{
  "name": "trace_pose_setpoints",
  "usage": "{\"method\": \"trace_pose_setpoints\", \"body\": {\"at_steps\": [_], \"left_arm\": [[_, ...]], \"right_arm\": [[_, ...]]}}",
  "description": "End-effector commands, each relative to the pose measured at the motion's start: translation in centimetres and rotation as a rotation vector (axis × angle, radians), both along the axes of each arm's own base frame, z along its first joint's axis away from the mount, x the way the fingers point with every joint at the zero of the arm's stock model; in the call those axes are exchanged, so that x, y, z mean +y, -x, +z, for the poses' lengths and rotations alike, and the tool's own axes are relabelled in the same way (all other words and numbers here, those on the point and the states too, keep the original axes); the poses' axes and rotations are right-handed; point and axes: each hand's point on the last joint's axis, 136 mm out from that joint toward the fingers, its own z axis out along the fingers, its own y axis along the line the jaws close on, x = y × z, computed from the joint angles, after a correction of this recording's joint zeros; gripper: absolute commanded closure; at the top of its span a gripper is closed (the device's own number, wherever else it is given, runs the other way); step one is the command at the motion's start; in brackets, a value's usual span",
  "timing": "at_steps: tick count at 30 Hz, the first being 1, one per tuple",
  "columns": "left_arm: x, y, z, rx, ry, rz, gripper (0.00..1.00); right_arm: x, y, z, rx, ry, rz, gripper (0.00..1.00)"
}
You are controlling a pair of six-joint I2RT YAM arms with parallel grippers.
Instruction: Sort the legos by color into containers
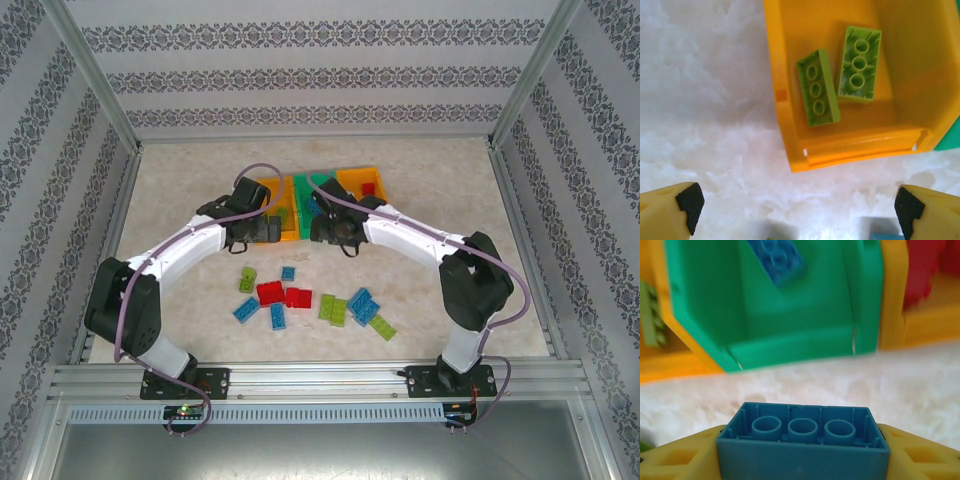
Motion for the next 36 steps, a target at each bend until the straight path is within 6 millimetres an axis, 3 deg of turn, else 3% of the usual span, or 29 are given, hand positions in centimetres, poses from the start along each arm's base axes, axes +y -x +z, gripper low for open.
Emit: {"method": "trace_pose_setpoints", "body": {"at_steps": [1,7,14,22,36], "left_arm": [[1.1,1.5,-0.8,0.025,-0.007,0.040,0.00],[1.9,4.4,-3.0,0.093,-0.014,0.041,0.00],[1.7,6.7,-4.4,0.134,0.031,0.019,0.02],[1.0,7.8,-6.4,0.198,0.065,0.008,0.07],[0.4,6.8,-8.2,0.238,0.035,-0.025,0.29]], "right_arm": [[0.3,-3.0,0.4,-0.056,0.028,0.033,0.39],[0.4,-7.1,0.5,-0.076,0.011,0.018,0.39],[0.4,-9.3,-1.0,-0.061,0.016,0.010,0.34],[0.7,-9.5,-1.2,-0.051,-0.003,0.012,0.24],[0.8,-8.5,2.5,-0.108,-0.053,0.019,0.18]]}}
